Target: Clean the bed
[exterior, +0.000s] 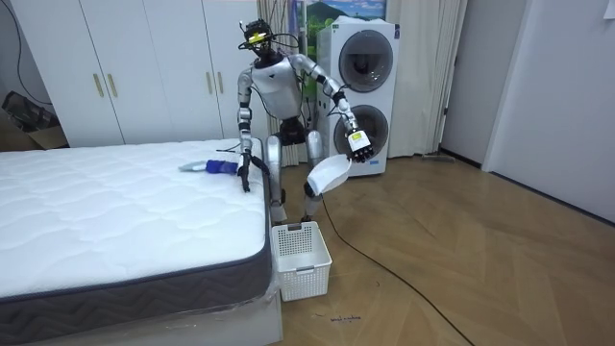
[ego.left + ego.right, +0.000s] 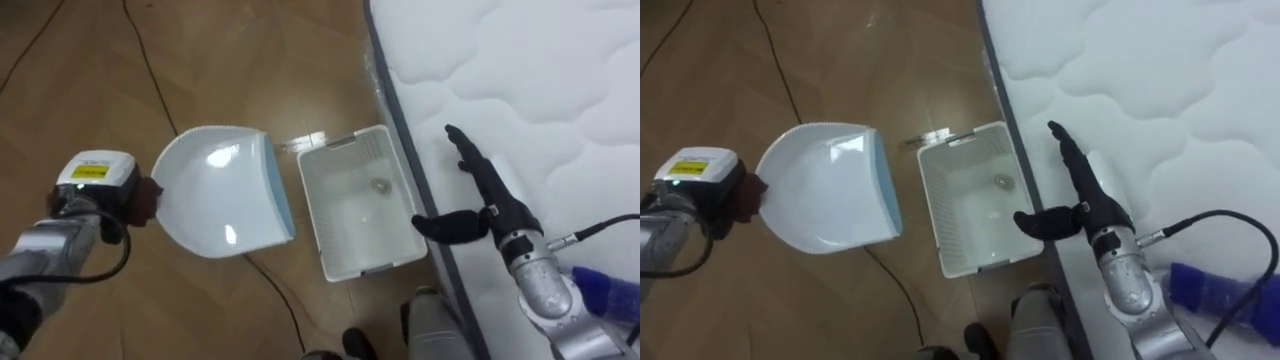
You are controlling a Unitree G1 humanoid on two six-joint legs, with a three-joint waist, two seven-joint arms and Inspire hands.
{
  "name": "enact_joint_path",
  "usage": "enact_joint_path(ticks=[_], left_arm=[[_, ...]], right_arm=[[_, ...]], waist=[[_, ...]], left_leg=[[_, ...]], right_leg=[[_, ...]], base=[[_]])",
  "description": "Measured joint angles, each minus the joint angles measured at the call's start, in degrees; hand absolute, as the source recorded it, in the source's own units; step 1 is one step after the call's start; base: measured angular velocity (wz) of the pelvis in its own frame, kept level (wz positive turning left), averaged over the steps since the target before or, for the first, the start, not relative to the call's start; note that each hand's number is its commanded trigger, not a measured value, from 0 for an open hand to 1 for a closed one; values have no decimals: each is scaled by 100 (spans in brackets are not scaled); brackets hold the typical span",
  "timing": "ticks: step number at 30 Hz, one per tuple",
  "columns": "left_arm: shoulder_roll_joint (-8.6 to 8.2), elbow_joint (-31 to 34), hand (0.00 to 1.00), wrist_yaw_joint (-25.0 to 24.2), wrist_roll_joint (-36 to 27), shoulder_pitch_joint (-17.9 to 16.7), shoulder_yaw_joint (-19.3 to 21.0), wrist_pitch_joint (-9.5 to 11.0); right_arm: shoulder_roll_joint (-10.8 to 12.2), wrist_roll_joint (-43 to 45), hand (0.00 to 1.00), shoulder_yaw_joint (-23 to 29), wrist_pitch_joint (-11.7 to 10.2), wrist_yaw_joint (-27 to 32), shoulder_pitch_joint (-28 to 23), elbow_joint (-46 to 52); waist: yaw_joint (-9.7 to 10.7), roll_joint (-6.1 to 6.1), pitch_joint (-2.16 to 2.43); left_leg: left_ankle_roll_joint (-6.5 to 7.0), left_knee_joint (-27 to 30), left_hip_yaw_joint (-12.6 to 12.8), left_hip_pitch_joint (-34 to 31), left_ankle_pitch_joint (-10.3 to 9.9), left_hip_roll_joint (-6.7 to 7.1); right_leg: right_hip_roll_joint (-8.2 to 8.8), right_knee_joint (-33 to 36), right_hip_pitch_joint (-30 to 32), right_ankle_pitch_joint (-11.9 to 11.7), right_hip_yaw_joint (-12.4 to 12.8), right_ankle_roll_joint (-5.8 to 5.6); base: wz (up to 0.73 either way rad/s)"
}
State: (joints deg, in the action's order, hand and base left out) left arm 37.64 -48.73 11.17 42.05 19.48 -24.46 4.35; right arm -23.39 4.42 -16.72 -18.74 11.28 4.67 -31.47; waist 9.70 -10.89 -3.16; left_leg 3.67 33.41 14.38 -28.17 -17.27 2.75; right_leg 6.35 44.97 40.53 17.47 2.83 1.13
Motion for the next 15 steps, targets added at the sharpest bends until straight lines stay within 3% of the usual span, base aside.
enact_joint_path(ticks=[2,3,7,11,13,15], left_arm=[[0,172,100,86,-28,-360,291,126],[-2,212,100,118,-96,-528,417,217],[-17,479,100,222,-441,-817,659,433],[-17,720,100,290,-563,-951,899,636],[-22,914,100,383,-552,-1158,1023,712],[-107,1237,100,454,-526,-1488,1312,771]], right_arm=[[5,1,0,6,-1,1,-30,-127],[19,-36,0,11,9,1,-46,-205],[122,-475,0,90,161,54,-163,-373],[150,-626,0,414,264,157,-210,-374],[172,-712,0,602,264,277,-387,-289],[175,-741,0,824,274,329,-739,-182]], waist=[[-100,36,15],[-142,69,28],[-248,162,85],[-312,187,103],[-268,249,154],[-407,427,228]], left_leg=[[-64,56,-355,114,-52,0],[-76,36,-410,250,-64,2],[-81,-82,-435,705,-67,-33],[-91,-231,-515,1040,-73,-121],[-92,-467,-448,1315,-75,-124],[-109,-783,-55,1748,-111,-226]], right_leg=[[-213,-123,-122,-84,209,2],[-276,-166,-233,-98,301,4],[-530,-484,-696,-204,551,-42],[-720,-896,-1072,-431,653,-69],[-765,-1060,-1276,-493,674,-92],[-763,-1239,-1462,-615,483,-60]], base=[[-88],[-72],[-49],[-42],[-37],[-74]])
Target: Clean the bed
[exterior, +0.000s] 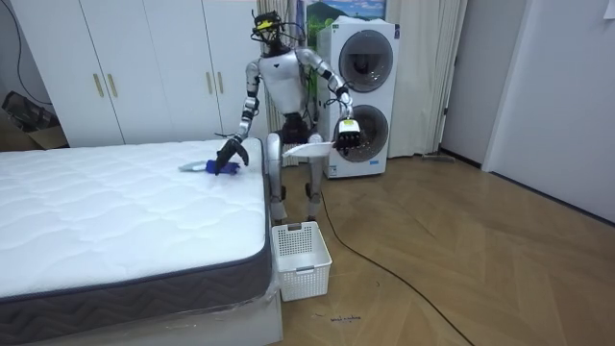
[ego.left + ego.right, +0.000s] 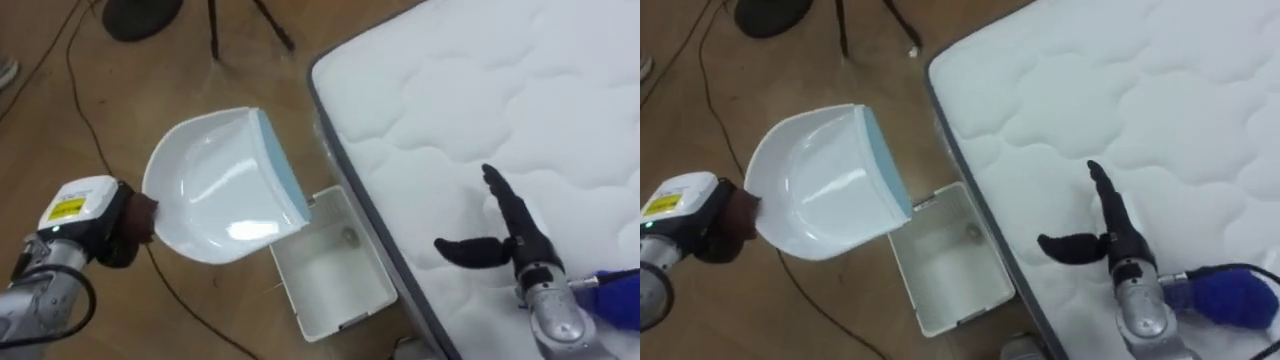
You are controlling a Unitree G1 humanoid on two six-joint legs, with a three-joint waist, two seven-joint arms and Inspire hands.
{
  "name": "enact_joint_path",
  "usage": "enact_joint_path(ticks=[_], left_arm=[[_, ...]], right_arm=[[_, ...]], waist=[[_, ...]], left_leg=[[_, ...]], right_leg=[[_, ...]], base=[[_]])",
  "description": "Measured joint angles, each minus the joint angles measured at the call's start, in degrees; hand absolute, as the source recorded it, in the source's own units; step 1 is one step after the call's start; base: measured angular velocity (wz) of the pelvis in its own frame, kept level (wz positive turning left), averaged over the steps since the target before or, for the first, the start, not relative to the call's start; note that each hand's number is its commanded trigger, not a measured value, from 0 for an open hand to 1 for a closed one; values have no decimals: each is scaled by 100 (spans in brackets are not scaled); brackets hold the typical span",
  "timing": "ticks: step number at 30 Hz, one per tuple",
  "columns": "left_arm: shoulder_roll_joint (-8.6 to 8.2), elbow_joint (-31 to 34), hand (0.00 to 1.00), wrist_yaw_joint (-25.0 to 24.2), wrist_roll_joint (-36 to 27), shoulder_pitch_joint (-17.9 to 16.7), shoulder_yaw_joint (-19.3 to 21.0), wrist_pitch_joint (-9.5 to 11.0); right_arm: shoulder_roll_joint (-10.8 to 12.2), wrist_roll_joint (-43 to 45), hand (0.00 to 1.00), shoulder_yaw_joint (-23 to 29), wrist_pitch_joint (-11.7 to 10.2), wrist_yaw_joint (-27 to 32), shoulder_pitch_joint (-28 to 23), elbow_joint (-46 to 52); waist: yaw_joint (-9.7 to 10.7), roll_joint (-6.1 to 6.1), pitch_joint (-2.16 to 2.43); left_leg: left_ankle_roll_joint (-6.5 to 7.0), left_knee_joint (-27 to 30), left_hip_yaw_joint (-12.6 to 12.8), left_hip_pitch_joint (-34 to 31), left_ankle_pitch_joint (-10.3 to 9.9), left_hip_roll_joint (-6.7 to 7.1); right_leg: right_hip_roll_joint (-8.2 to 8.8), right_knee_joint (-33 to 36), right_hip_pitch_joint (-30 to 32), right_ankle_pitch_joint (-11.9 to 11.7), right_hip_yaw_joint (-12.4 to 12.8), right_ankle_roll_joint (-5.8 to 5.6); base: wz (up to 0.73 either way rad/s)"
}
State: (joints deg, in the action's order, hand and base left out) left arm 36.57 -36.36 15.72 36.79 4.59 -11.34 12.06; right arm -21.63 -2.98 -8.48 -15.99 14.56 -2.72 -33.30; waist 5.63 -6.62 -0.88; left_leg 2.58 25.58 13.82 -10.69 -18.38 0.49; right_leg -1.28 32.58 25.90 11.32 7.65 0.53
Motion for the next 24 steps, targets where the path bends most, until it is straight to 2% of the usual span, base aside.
enact_joint_path(ticks=[1,3,4,5,6,7,8,9,10,11,12,13,14,15,16,17,18,19,20,21,22,23,24], left_arm=[[-51,61,100,10,4,-85,69,-29],[-247,288,100,31,-3,-523,390,-53],[-301,382,100,32,14,-635,430,-53],[-325,412,100,32,39,-648,429,-43],[-361,487,100,32,25,-645,439,-29],[-382,572,100,40,-34,-652,456,-16],[-451,602,100,41,-45,-655,456,-13],[-622,663,100,40,-100,-667,446,2],[-717,682,100,41,-142,-666,448,5],[-929,750,100,44,-180,-657,448,3],[-1142,851,100,42,-240,-663,448,6],[-1203,927,100,42,-291,-673,450,9],[-1244,1031,100,43,-451,-688,470,50],[-1355,1053,100,42,-499,-736,516,79],[-1371,1057,100,30,-497,-743,519,98],[-1382,1052,100,-5,-499,-706,543,207],[-1424,1050,100,-36,-495,-556,539,319],[-1499,1042,100,-39,-495,-468,496,328],[-1522,1041,100,-39,-509,-463,451,331],[-1567,1035,100,-39,-576,-510,406,340],[-1571,1029,100,-38,-758,-581,357,337],[-1574,1030,100,-38,-840,-609,348,336],[-1586,1031,100,-38,-1001,-635,340,339]], right_arm=[[21,-60,0,32,25,3,-61,0],[179,-205,0,85,108,33,-97,14],[216,-196,0,87,107,35,-97,35],[233,-195,0,95,107,38,-99,35],[313,-187,0,147,110,42,-80,32],[391,-205,0,152,110,67,-43,43],[398,-235,0,148,114,85,-48,38],[394,-298,0,145,112,113,-66,39],[394,-334,0,137,111,137,-67,44],[395,-346,0,129,85,192,-67,50],[400,-338,0,108,27,226,-69,49],[414,-344,0,56,-20,239,-66,44],[481,-350,0,-42,-110,236,-39,43],[501,-331,0,-141,-144,219,-27,38],[526,-323,0,-167,-145,212,-14,40],[582,-310,0,-157,-161,212,37,60],[596,-311,0,-138,-165,203,125,27],[602,-309,0,-127,-149,177,87,21],[604,-305,0,-162,-149,144,5,44],[613,-265,0,-204,-150,103,-148,111],[611,-242,0,-255,-152,106,-189,125],[611,-226,0,-267,-153,108,-182,128],[611,-195,0,-274,-167,112,-178,151]], waist=[[-96,41,14],[-286,135,63],[-278,136,62],[-263,138,63],[-265,149,62],[-406,173,55],[-465,170,54],[-455,156,53],[-456,171,53],[-485,192,43],[-606,228,17],[-698,279,-2],[-807,419,-64],[-870,428,-70],[-924,448,-68],[-940,523,-30],[-860,541,-28],[-797,560,-20],[-789,581,-11],[-787,621,-5],[-762,627,-10],[-767,621,-10],[-749,592,-15]], left_leg=[[-13,-89,148,139,-20,-43],[-32,-299,654,466,-51,-233],[-32,-342,791,524,-50,-315],[-35,-389,856,542,-46,-348],[-28,-494,1103,545,-15,-479],[-4,-566,1613,527,9,-627],[-4,-576,1794,575,10,-672],[-2,-651,2093,714,12,-693],[-1,-683,2252,786,12,-686],[8,-718,2576,939,6,-655],[8,-707,2936,1048,5,-656],[16,-654,3104,1067,1,-666],[74,-408,3172,1022,-31,-695],[169,-35,2668,803,-35,-778],[237,179,2293,568,-10,-795],[101,105,1740,138,50,-694],[17,-143,1526,-206,193,-692],[61,-72,1990,-186,243,-834],[62,-40,2299,-129,242,-898],[65,12,2807,43,240,-983],[67,12,3157,210,237,-1042],[69,11,3250,255,234,-1065],[69,-7,3261,307,231,-1111]], right_leg=[[2,-65,-42,-59,-107,29],[81,-528,-274,-439,-957,245],[93,-862,-406,-674,-1262,329],[50,-1039,-460,-806,-1343,363],[-83,-1463,-581,-1141,-1423,382],[-64,-1498,-591,-1227,-1805,328],[7,-1137,-589,-984,-2111,288],[286,-347,-753,-385,-2624,283],[475,6,-885,-103,-2788,273],[826,581,-1141,262,-2843,177],[1136,821,-1423,354,-2853,60],[1278,779,-1520,393,-2877,-13],[1351,510,-1573,450,-2958,-106],[1154,77,-1632,411,-2882,-65],[1023,-188,-1708,381,-2618,-59],[872,-741,-1729,369,-2130,-73],[804,-905,-1556,381,-1939,-191],[835,-847,-1426,333,-2036,-249],[890,-788,-1418,328,-2239,-253],[1015,-662,-1445,320,-2638,-240],[1052,-702,-1503,288,-2910,-191],[1060,-730,-1514,269,-3011,-159],[1027,-824,-1521,199,-3108,-58]], base=[[-121],[-142],[-102],[-79],[-93],[-104],[-104],[-63],[-65],[-85],[-109],[-137],[-143],[-142],[-132],[-103],[-97],[-63],[-71],[-81],[-88],[-88],[-68]])
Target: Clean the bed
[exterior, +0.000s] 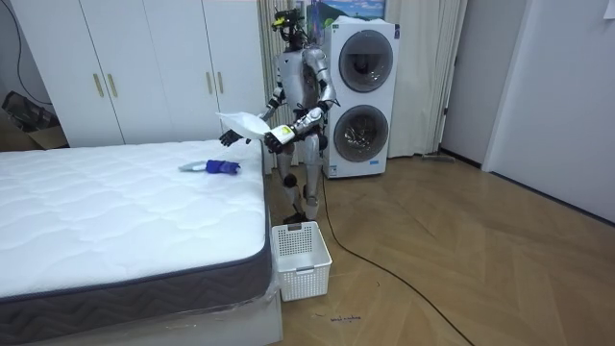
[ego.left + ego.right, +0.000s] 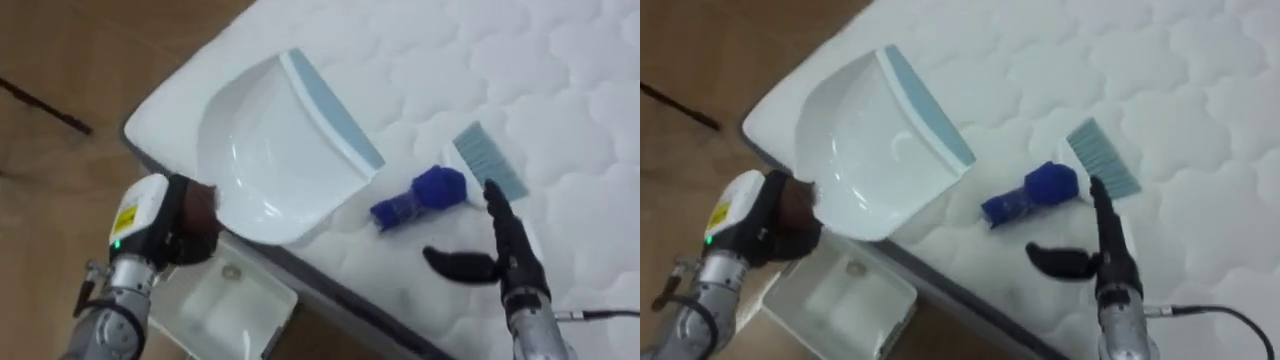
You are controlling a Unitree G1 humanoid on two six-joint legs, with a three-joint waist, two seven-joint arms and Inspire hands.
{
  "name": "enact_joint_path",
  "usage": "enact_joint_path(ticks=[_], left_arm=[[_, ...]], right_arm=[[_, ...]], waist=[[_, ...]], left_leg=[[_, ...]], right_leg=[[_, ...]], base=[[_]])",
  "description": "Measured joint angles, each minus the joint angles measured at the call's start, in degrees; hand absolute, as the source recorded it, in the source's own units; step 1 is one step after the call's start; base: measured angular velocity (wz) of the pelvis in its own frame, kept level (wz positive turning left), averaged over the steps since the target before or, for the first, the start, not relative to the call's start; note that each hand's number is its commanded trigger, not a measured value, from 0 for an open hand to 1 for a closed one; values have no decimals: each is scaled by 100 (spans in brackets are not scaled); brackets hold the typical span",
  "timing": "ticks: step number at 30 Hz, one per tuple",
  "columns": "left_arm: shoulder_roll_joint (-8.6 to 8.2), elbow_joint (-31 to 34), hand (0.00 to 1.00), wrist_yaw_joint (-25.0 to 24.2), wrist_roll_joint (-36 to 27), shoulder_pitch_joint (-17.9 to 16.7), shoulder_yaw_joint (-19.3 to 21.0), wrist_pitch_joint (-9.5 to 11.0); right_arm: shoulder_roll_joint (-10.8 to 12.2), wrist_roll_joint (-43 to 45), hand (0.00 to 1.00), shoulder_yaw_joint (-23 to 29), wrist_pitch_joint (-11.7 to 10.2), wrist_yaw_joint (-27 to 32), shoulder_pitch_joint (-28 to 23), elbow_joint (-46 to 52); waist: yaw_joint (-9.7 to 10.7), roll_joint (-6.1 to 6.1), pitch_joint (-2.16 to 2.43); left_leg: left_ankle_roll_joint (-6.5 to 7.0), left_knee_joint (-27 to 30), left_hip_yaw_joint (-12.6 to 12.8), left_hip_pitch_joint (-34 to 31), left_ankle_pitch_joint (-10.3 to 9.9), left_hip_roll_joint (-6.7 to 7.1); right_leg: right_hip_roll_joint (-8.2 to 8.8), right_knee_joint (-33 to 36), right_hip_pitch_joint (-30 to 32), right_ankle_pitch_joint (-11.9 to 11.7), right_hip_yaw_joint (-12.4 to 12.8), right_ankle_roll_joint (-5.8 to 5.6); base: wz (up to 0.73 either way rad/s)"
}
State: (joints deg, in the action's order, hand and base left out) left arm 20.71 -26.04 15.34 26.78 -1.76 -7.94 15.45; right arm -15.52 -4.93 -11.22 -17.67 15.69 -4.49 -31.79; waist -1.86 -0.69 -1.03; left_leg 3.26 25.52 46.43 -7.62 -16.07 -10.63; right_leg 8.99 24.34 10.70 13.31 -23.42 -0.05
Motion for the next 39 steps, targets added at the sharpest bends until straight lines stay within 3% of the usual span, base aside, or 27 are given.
enact_joint_path(ticks=[2,5,8,11,12,13,14,16,17,19,20,22,28,29,30,31,35,39], left_arm=[[-15,-1,100,1,-156,-17,-6,-1],[-172,-22,100,11,-368,-119,-32,4],[-254,-171,100,11,-365,-295,-113,90],[-346,-340,100,-43,-386,-345,-132,105],[-371,-339,100,-74,-452,-387,-134,106],[-385,-341,100,-83,-570,-459,-121,107],[-394,-378,100,-85,-623,-490,-111,109],[-476,-504,100,-161,-767,-640,4,110],[-495,-505,100,-195,-828,-696,41,110],[-591,-573,100,-236,-1162,-822,108,111],[-612,-590,100,-227,-1209,-866,121,112],[-664,-901,100,-223,-1325,-953,117,135],[-771,-1706,100,-240,-1493,-1022,106,70],[-785,-1752,83,-240,-1539,-1046,106,69],[-787,-1805,7,-240,-1602,-1061,106,68],[-788,-1847,0,-240,-1619,-1063,106,68],[-812,-2144,0,-266,-1986,-1082,101,36],[-816,-2647,0,-496,-2229,-1080,106,-138]], right_arm=[[-1,26,0,-48,-16,-5,-15,0],[-19,40,0,-39,-95,-37,-33,-7],[-18,115,0,-10,-252,-162,-144,-64],[-16,215,0,140,-250,-466,-268,-76],[-30,167,0,145,-240,-542,-294,-77],[-31,133,0,140,-227,-672,-282,-78],[-31,142,0,139,-227,-736,-273,-78],[-37,298,0,144,-208,-961,-261,-180],[-37,323,0,148,-174,-1002,-270,-196],[-46,314,0,189,-78,-1097,-344,-247],[-46,312,0,185,-58,-1109,-354,-292],[-37,326,0,174,30,-1159,-490,-483],[49,300,0,304,174,-1108,-805,-947],[99,324,0,378,238,-1075,-810,-1047],[144,316,0,410,269,-1055,-806,-1129],[167,312,0,410,265,-1050,-799,-1197],[307,321,0,411,329,-1036,-840,-1662],[427,332,0,588,404,-1022,-838,-1978]], waist=[[104,-26,0],[369,-46,3],[491,-58,11],[516,-56,12],[487,-47,10],[389,-23,9],[336,-23,9],[280,-20,28],[265,-13,47],[118,-11,88],[83,10,81],[29,-1,187],[241,101,122],[253,94,95],[261,86,88],[270,80,86],[315,28,73],[398,-9,72]], left_leg=[[-27,-44,-39,34,-15,-69],[-110,-102,-20,97,5,-110],[-205,-111,44,239,71,-165],[-301,-52,-189,236,126,-211],[-350,-47,-562,233,136,-180],[-396,-64,-1263,222,146,-46],[-408,-60,-1651,219,153,14],[-420,15,-3095,227,162,263],[-431,14,-3337,233,169,322],[-486,-165,-4070,220,199,652],[-495,-271,-4148,219,207,665],[-563,-507,-4256,445,188,734],[-566,-1016,-4200,1007,168,743],[-556,-1085,-4191,1075,162,745],[-539,-1131,-4192,1100,152,749],[-538,-1145,-4192,1104,151,749],[-531,-1274,-4187,1201,149,767],[-530,-1294,-4174,1228,149,800]], right_leg=[[-85,-50,24,-42,-12,81],[-124,57,115,19,22,207],[-240,54,82,44,215,301],[-406,54,155,45,496,395],[-481,73,176,47,653,430],[-610,102,208,40,962,472],[-675,106,204,28,1117,494],[-925,62,60,2,1717,526],[-975,52,57,-15,1868,535],[-1182,42,53,-98,2525,544],[-1232,40,47,-125,2655,542],[-1356,63,32,-141,2983,520],[-1415,-345,-332,-213,3137,446],[-1417,-390,-378,-218,3158,433],[-1421,-415,-383,-221,3183,420],[-1419,-448,-396,-228,3183,411],[-1409,-557,-489,-230,3219,385],[-1393,-570,-506,-216,3245,362]], base=[[-46],[-19],[-32],[-43],[-87],[-106],[-136],[-133],[-128],[-147],[-154],[-118],[-33],[-8],[-8],[-4],[-1],[-5]])
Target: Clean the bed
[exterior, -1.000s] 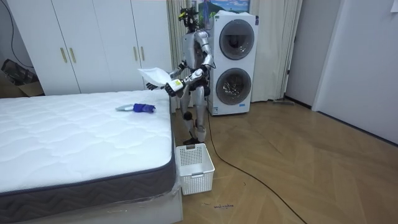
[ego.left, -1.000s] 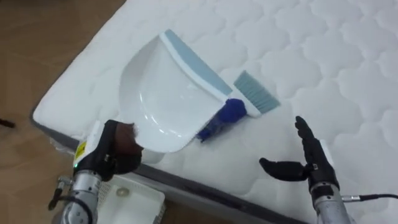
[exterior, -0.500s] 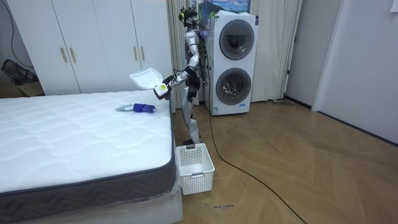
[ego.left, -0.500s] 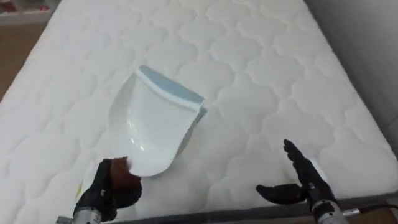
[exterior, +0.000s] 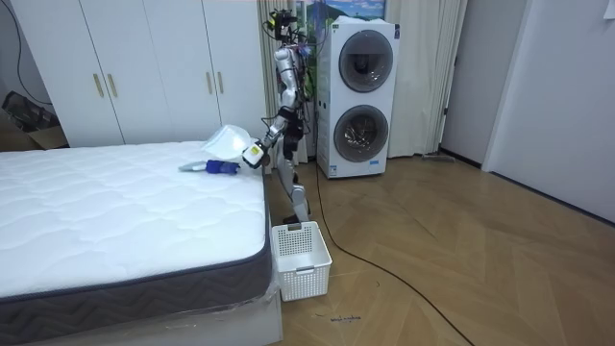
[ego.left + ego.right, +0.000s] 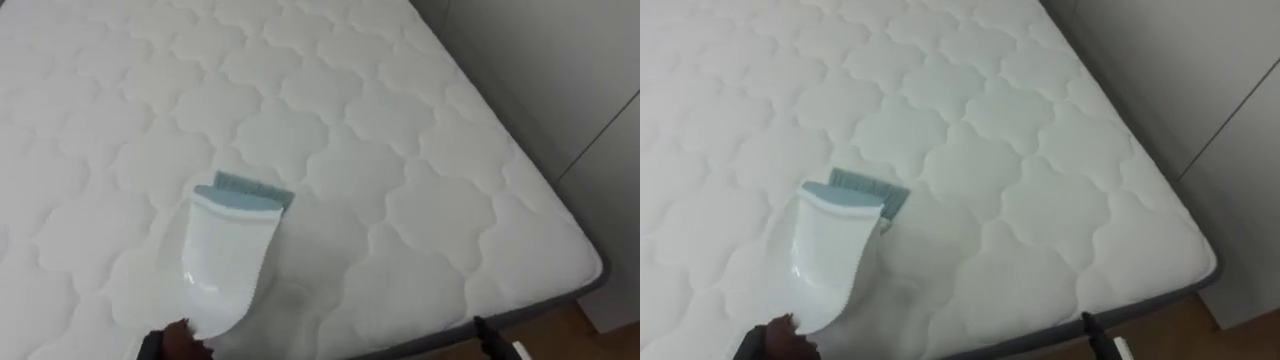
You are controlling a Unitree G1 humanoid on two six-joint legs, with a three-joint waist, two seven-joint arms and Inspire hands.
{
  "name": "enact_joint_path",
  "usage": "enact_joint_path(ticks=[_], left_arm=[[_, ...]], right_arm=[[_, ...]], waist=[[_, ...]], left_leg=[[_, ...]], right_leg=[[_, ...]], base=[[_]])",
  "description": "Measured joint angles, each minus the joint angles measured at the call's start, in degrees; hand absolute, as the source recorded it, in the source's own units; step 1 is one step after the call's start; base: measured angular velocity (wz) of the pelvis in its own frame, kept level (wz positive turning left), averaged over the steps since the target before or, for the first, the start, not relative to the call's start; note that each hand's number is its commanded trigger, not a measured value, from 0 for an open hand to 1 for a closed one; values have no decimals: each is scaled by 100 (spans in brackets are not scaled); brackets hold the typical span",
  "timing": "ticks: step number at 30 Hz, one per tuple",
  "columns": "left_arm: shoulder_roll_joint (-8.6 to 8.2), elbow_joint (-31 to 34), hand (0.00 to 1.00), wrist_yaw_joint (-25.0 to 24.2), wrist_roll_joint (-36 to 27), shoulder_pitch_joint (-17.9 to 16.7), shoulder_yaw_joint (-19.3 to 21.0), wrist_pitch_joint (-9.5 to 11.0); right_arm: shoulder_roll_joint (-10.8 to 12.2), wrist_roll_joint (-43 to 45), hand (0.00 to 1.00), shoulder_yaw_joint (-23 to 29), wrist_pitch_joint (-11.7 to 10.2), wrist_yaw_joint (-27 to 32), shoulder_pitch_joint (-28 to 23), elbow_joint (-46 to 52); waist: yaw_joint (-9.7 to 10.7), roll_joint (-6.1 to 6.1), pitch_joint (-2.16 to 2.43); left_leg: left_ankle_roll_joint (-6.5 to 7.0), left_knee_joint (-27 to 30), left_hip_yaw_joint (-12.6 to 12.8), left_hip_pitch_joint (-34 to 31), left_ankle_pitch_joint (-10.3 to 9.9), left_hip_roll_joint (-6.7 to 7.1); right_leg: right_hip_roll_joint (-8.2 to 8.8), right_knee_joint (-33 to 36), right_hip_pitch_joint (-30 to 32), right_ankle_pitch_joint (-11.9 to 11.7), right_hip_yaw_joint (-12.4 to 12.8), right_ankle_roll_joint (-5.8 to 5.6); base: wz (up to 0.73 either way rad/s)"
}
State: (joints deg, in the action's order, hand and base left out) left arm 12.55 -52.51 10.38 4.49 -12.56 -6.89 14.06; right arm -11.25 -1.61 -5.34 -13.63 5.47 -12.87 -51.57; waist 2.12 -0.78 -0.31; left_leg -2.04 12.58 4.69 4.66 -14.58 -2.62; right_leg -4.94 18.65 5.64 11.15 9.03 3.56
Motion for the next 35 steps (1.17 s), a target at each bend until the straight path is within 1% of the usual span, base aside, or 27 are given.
enact_joint_path(ticks=[2,3,5,7,8,9,11,12,13,14,15,17,19,20,22,23,24,25,26,27,28,30,31,34,35], left_arm=[[-23,-170,0,-59,-52,-8,2,-49],[-37,-280,0,-98,-55,-36,11,-82],[-41,-416,0,-112,-58,-55,17,-140],[-92,-530,0,-161,-58,-59,175,-173],[-128,-627,0,-225,-152,-59,295,-210],[-152,-757,0,-263,-292,-75,408,-263],[-180,-947,0,-265,-518,-75,578,-331],[-207,-1041,0,-259,-666,-91,696,-403],[-220,-1082,0,-255,-730,-106,747,-432],[-261,-1184,0,-244,-762,-155,923,-486],[-267,-1240,0,-229,-761,-197,1067,-542],[-272,-1309,0,-199,-763,-264,1273,-577],[-275,-1499,0,-164,-729,-283,1640,-766],[-276,-1538,0,-130,-728,-283,1721,-813],[-279,-1625,0,12,-718,-287,1968,-1023],[-281,-1629,0,36,-712,-292,2019,-1072],[-282,-1622,0,69,-706,-319,2075,-1180],[-282,-1620,0,76,-702,-339,2096,-1240],[-284,-1621,0,77,-659,-362,2134,-1353],[-287,-1619,0,79,-615,-364,2130,-1459],[-293,-1619,0,80,-601,-361,2127,-1504],[-303,-1625,0,123,-476,-353,2124,-1621],[-305,-1622,0,152,-455,-351,2121,-1651],[-307,-1605,0,217,-186,-353,2094,-1820],[-309,-1604,0,233,-144,-351,2087,-1843]], right_arm=[[17,-12,0,26,46,2,21,-202],[22,-11,0,40,121,3,11,-266],[38,-4,0,44,163,7,31,-375],[61,2,0,50,230,7,6,-446],[75,-15,0,52,257,8,-17,-537],[100,-15,0,69,296,10,-16,-667],[171,-17,0,174,383,14,-12,-800],[207,-5,0,269,424,26,-23,-865],[209,-1,0,292,464,32,-23,-880],[223,17,0,386,543,38,-21,-894],[256,20,0,502,615,62,-19,-934],[287,9,0,661,665,70,-17,-1136],[290,72,0,818,865,78,-4,-1356],[293,79,0,853,909,77,-4,-1393],[297,179,0,910,1116,79,-4,-1583],[298,204,0,909,1166,79,-7,-1618],[297,266,0,910,1272,79,-6,-1671],[296,314,0,909,1320,78,-8,-1692],[296,448,0,910,1420,74,-12,-1713],[293,537,0,915,1514,60,-8,-1718],[288,595,0,916,1548,53,-5,-1724],[288,887,0,908,1729,-85,27,-1747],[287,932,0,904,1756,-125,44,-1767],[273,1136,0,897,1972,-333,41,-1780],[272,1150,0,897,2006,-366,42,-1780]], waist=[[28,6,-5],[21,12,-6],[40,26,-8],[21,74,-8],[-35,107,13],[-71,126,20],[-104,182,20],[-103,190,22],[-105,190,22],[-108,177,16],[-99,175,19],[-105,180,23],[-167,181,25],[-191,183,27],[-271,187,29],[-280,187,28],[-292,189,23],[-294,198,20],[-293,200,20],[-273,182,26],[-257,159,29],[-263,131,38],[-257,130,39],[-251,140,39],[-255,141,40]], left_leg=[[4,-9,36,49,-2,5],[5,-51,109,110,-3,5],[7,-110,129,132,-2,10],[8,-150,163,168,-1,17],[8,-176,206,208,-1,17],[8,-179,256,228,-1,17],[8,-196,285,271,-1,16],[10,-202,310,310,-2,11],[16,-202,323,328,-5,11],[38,-206,328,360,-18,11],[61,-206,328,385,-32,10],[67,-207,328,403,-37,6],[86,-212,333,472,-50,7],[88,-213,336,487,-52,7],[90,-214,337,517,-53,7],[90,-214,336,528,-53,7],[90,-217,336,564,-53,7],[90,-218,336,585,-53,7],[92,-218,326,599,-55,7],[125,-216,307,606,-75,2],[159,-218,296,605,-98,-8],[195,-232,278,603,-138,-13],[198,-232,274,603,-140,-12],[200,-230,240,602,-142,-7],[200,-228,235,602,-141,-7]], right_leg=[[-5,-26,-53,6,-1,-10],[-6,-33,-78,13,45,-21],[-10,-30,-64,18,64,-29],[-22,-25,-62,22,92,-36],[-28,-21,-71,22,110,-39],[-25,-24,-81,20,114,-43],[-25,-40,-114,13,111,-53],[-21,-106,-179,-1,92,-68],[-15,-111,-192,-6,73,-73],[7,-120,-223,-9,-5,-80],[9,-159,-268,-13,-24,-89],[12,-214,-314,-33,-32,-107],[14,-209,-366,-35,-35,-111],[14,-207,-378,-35,-35,-111],[17,-210,-415,-34,-39,-112],[19,-208,-424,-34,-44,-112],[18,-207,-457,-34,-44,-113],[18,-206,-477,-33,-41,-113],[19,-207,-518,-32,-38,-115],[19,-212,-540,-30,-59,-119],[17,-213,-547,-29,-94,-120],[22,-197,-556,-38,-131,-134],[25,-197,-560,-42,-138,-136],[42,-201,-578,-51,-187,-137],[44,-203,-583,-51,-194,-136]], base=[[-3],[-14],[-11],[-11],[-18],[-17],[-8],[-7],[-8],[-7],[0],[4],[0],[-5],[0],[4],[0],[0],[4],[9],[15],[7],[0],[7],[4]])
